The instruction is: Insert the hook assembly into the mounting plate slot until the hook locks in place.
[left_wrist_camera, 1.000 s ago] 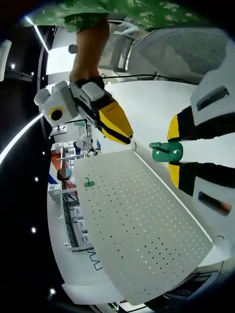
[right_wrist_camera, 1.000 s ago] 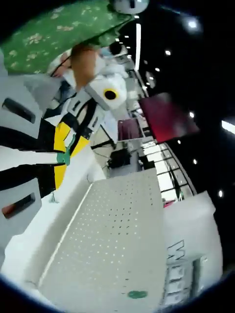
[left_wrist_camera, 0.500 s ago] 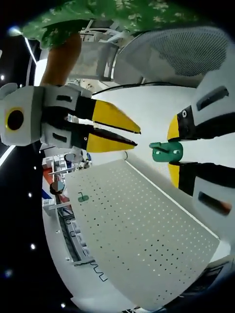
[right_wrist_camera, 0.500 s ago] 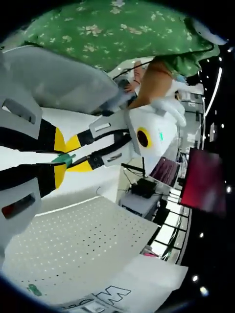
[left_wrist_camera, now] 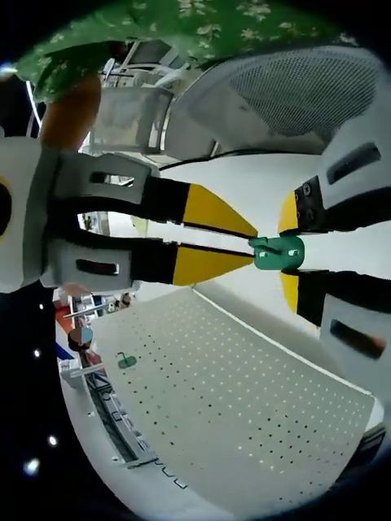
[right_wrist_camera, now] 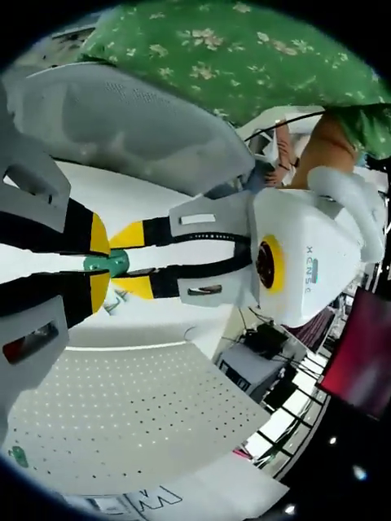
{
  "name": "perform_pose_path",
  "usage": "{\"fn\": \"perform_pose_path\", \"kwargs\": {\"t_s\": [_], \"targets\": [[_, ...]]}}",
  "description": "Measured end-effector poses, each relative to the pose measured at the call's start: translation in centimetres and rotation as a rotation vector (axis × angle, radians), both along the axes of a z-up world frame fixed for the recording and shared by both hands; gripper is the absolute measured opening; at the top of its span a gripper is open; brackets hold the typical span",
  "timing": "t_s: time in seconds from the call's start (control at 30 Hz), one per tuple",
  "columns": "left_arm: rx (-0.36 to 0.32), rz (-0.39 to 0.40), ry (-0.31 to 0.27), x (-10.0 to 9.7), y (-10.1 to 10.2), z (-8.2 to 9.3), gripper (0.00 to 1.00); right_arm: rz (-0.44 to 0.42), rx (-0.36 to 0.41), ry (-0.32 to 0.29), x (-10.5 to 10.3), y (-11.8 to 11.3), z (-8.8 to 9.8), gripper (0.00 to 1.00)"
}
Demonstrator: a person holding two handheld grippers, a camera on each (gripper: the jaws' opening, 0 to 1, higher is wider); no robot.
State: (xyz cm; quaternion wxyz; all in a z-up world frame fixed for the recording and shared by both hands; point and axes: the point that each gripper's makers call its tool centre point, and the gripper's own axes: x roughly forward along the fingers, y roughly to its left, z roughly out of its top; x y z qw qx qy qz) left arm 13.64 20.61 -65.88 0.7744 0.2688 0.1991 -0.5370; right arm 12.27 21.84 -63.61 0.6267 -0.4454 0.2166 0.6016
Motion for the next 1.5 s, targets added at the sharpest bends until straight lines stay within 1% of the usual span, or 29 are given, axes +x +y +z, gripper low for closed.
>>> {"fn": "perform_pose_path", "kwargs": {"t_s": [0.17,0.33,0.53,1.2,1.5], "targets": [[0.02,-0.021,0.026,0.4,-0.3,-0.3,0.16,0.002,-0.026,0.009,0.4,-0.1,-1.0,0.04],[0.057,-0.047,0.02,1.0,-0.7,-0.3,0.16,-0.007,-0.047,-0.011,1.3,-0.5,-1.4,0.03],[0.092,-0.071,0.018,1.4,-1.1,-0.4,0.16,-0.01,-0.059,-0.029,1.6,-0.6,-1.6,0.03],[0.108,-0.087,0.033,1.6,-1.8,-0.3,0.16,-0.017,-0.098,-0.052,2.3,-1.1,-2.3,0.02],[0.122,-0.096,0.04,1.7,-2.1,-0.5,0.16,-0.039,-0.092,-0.042,2.5,-1.5,-2.7,0.01]]}}
